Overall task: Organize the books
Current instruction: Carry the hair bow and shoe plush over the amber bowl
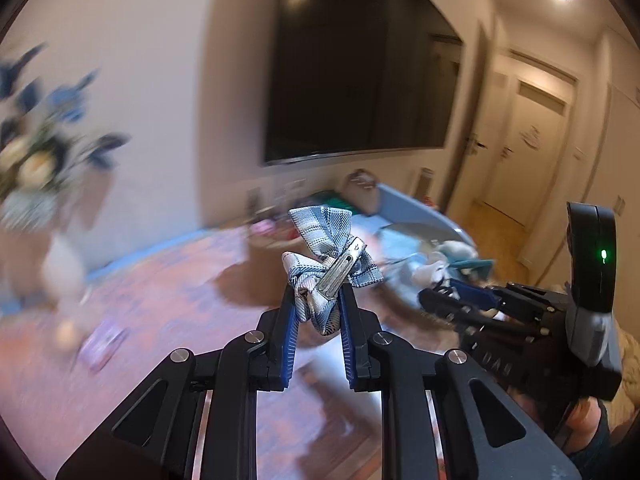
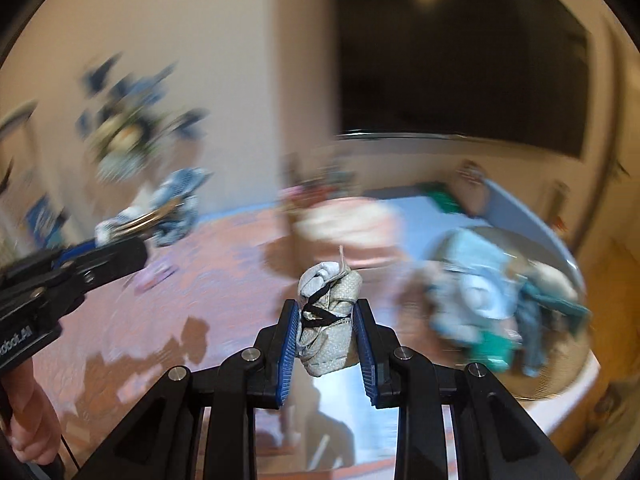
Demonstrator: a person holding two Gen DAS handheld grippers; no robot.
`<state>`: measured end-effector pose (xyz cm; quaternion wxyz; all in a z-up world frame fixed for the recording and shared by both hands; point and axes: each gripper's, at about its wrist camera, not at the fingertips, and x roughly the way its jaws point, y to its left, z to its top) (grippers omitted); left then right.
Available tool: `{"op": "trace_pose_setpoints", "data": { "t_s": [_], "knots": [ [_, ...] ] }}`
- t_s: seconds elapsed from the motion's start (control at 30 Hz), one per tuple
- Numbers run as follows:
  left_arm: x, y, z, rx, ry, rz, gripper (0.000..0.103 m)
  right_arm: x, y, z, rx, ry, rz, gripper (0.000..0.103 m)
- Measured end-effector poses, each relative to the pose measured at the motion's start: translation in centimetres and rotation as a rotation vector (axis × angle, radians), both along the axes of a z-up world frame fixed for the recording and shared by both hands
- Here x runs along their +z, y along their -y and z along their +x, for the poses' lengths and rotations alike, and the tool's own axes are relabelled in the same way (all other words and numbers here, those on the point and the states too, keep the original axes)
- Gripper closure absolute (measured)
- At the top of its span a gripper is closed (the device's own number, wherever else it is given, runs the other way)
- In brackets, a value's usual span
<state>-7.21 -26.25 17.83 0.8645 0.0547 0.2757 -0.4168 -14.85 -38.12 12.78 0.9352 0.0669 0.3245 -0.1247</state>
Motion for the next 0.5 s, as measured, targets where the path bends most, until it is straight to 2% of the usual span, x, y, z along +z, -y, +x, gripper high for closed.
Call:
{"op": "trace_pose_setpoints", "data": {
  "t_s": [0.13, 0.27, 0.4, 0.5],
  "knots": [
    [0.3, 7.5, -0.5, -0.095, 0.006, 0.029, 0.087, 0.7, 8.3, -3.4, -0.171, 0.039, 0.066, 0.076],
    [-0.9, 13.8, -0.5, -0.166, -0.051, 0.046, 0.087, 0.0, 15.5, -6.2, -0.305, 0.053, 0.15, 0.076],
    [-3.0, 18.6, -0.7, -0.222, -0.112, 0.071, 0.087, -0.7, 20.2, -7.8, -0.362, 0.067, 0.221, 0.076],
    [-5.0, 20.8, -0.9, -0.255, -0.157, 0.099, 0.087, -1.9, 21.8, -8.0, -0.374, 0.065, 0.264, 0.076]
  ]
}}
